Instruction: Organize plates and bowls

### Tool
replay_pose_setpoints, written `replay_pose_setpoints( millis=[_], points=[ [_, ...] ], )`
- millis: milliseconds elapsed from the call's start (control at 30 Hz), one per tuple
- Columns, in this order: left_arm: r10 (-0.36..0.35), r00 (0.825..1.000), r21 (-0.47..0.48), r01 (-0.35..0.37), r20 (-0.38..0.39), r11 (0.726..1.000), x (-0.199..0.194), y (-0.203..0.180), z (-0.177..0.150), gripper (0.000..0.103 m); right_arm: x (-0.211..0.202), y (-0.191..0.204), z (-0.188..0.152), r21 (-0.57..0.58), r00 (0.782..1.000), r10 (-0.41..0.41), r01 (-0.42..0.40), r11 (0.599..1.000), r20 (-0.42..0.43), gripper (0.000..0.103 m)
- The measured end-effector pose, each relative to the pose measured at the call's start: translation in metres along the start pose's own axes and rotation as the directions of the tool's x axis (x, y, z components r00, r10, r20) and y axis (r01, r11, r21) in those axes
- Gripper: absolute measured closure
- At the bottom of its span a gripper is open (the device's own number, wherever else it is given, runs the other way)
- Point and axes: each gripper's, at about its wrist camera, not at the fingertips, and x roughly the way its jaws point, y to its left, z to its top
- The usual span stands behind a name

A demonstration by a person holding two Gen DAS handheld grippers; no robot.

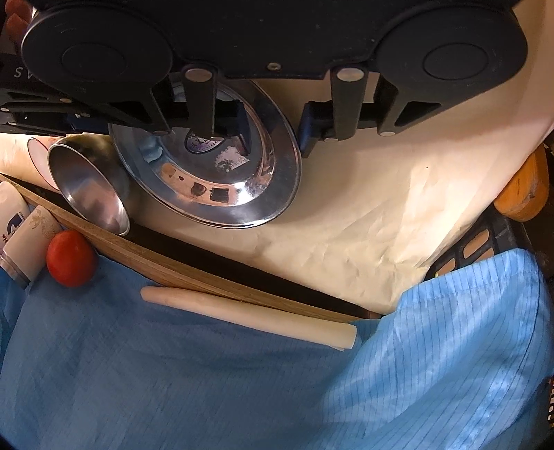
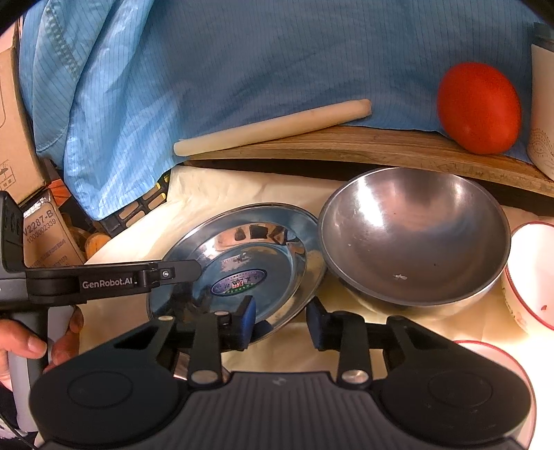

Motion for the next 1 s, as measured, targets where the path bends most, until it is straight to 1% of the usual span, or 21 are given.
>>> replay_pose_setpoints(
  millis=[133, 167, 333, 500, 767, 1000],
  points=[
    [0.008, 1.000, -0.009, -0.008, 0.003, 1.000, 0.000, 0.002, 0.000, 0.081, 0.000, 0.000, 0.000, 0.001, 1.000, -0.001, 0.001, 1.000, 0.003, 0.069],
    [0.007, 1.000, -0.014, -0.007, 0.005, 1.000, -0.001, 0.002, 0.000, 0.081, 0.000, 0.000, 0.000, 0.001, 1.000, 0.001, -0.001, 1.000, 0.003, 0.069],
    [0.000, 1.000, -0.026, 0.000, 0.003, 1.000, -0.001, 0.004, 0.001, 0.082, 0.000, -0.002, 0.000, 0.009, 1.000, 0.005, -0.005, 1.000, 0.005, 0.071],
    [0.011, 1.000, -0.025, -0.010, 0.007, 1.000, -0.004, 0.004, 0.000, 0.083, 0.001, -0.004, 0.000, 0.015, 1.000, 0.020, -0.020, 1.000, 0.005, 0.073],
    [0.022, 0.999, -0.042, -0.021, 0.040, 0.999, -0.015, 0.007, 0.000, 0.083, -0.002, 0.000, 0.001, 0.007, 0.999, 0.034, -0.034, 0.999, 0.032, 0.076],
    [0.029, 0.995, -0.048, -0.024, 0.099, 0.999, -0.026, 0.005, 0.003, 0.082, -0.013, 0.007, 0.009, -0.001, 0.993, 0.042, -0.042, 0.999, 0.107, 0.076]
  ],
)
